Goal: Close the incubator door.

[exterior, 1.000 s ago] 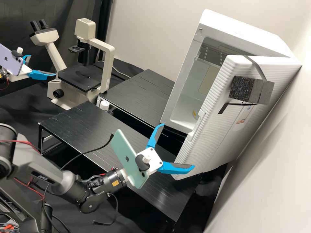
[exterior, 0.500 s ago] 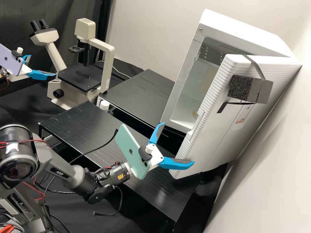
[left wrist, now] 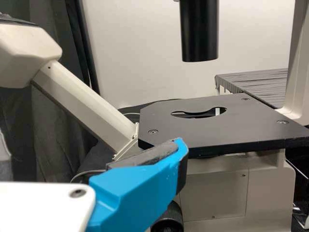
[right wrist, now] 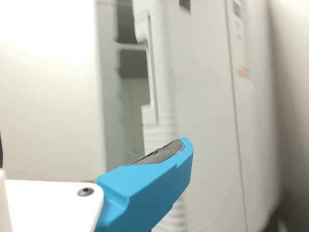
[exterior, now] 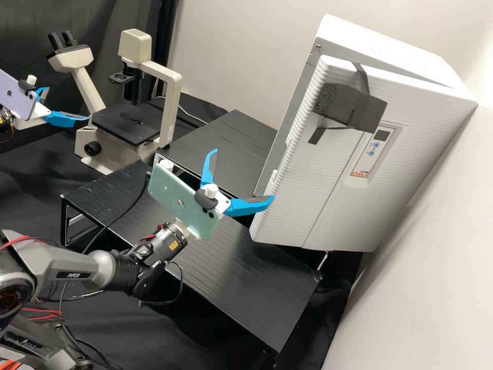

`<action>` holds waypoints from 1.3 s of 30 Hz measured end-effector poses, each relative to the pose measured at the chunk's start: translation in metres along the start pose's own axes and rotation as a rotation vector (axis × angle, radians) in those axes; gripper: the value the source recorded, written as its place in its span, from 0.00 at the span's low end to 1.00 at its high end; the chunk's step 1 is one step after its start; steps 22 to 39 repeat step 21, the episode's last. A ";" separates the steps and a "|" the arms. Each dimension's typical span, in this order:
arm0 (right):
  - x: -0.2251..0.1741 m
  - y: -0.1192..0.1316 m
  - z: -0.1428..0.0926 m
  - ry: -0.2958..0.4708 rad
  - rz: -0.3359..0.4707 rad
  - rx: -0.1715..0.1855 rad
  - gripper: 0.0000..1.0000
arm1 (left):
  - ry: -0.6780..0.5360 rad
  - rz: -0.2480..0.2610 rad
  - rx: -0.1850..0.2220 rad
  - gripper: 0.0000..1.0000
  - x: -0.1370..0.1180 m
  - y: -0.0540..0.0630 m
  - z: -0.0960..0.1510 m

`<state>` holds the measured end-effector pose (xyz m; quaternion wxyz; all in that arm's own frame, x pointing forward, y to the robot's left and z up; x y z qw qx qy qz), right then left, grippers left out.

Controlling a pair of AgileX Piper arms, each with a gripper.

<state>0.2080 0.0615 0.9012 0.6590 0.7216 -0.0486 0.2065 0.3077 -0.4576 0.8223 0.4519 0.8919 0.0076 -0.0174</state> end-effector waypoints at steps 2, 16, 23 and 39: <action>0.001 -0.004 -0.003 0.016 -0.018 -0.002 1.00 | 0.000 0.000 0.000 1.00 0.000 0.000 0.000; 0.004 -0.031 -0.001 0.024 -0.076 0.005 1.00 | 0.000 0.000 0.000 1.00 0.000 0.000 0.000; 0.000 -0.034 0.001 0.039 -0.097 0.082 1.00 | 0.000 0.000 0.000 1.00 0.000 0.000 0.000; 0.000 -0.034 0.001 0.039 -0.097 0.082 1.00 | 0.000 0.000 0.000 1.00 0.000 0.000 0.000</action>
